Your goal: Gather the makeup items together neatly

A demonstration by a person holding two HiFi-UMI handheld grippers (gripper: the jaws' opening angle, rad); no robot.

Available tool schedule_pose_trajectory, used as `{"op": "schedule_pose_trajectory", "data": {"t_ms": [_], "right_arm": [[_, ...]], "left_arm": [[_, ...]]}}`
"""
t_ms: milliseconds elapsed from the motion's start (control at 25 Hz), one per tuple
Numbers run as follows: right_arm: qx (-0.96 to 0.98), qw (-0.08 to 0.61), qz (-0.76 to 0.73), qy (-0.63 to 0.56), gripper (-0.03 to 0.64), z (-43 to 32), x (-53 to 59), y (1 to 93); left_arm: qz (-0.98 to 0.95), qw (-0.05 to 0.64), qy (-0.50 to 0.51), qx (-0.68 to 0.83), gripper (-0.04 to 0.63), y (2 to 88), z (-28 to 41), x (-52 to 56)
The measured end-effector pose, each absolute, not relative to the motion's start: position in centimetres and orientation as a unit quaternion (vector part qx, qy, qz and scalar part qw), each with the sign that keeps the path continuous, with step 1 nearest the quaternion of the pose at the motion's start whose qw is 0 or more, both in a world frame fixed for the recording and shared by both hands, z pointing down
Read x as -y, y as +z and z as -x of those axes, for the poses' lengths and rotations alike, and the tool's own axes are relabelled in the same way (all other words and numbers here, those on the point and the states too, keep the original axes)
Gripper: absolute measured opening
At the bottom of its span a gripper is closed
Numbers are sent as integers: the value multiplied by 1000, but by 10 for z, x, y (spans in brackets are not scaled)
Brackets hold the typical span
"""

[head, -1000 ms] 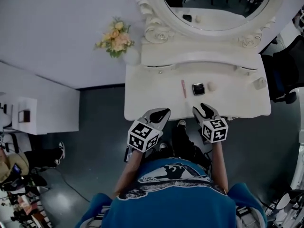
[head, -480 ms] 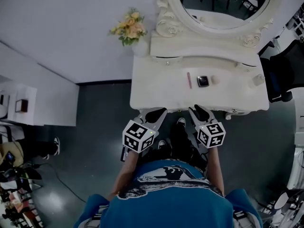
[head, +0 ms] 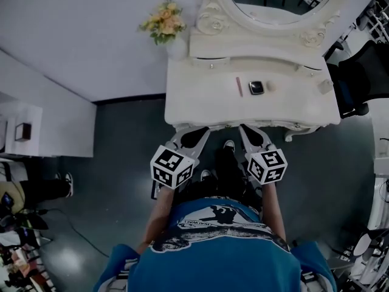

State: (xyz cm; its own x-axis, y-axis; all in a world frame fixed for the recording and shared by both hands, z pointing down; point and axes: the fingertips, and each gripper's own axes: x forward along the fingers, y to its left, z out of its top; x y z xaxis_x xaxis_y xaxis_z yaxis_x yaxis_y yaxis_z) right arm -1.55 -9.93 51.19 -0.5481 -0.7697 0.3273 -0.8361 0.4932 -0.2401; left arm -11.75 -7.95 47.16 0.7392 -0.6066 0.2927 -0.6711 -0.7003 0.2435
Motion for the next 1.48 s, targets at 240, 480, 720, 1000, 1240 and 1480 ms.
{"op": "schedule_pose_trajectory", "data": {"t_ms": [240, 480, 720, 1000, 1240, 1480], "right_arm": [[865, 84, -461, 178, 2, 17, 83, 498], [870, 96, -457, 162, 2, 19, 67, 495], [876, 106, -446, 146, 2, 25, 52, 494], [874, 102, -452, 148, 2, 19, 46, 494], [869, 102, -461, 149, 2, 9, 43, 494], [864, 100, -469, 154, 2, -2, 41, 497]], "left_arm": [[-921, 166, 91, 341, 12, 472, 112, 62], [-921, 166, 82, 342, 12, 470, 109, 48], [-924, 163, 83, 336, 12, 471, 102, 39], [-926, 162, 88, 328, 12, 476, 94, 30], [-931, 160, 85, 316, 12, 474, 82, 28], [-933, 154, 94, 310, 12, 475, 74, 24]]}}
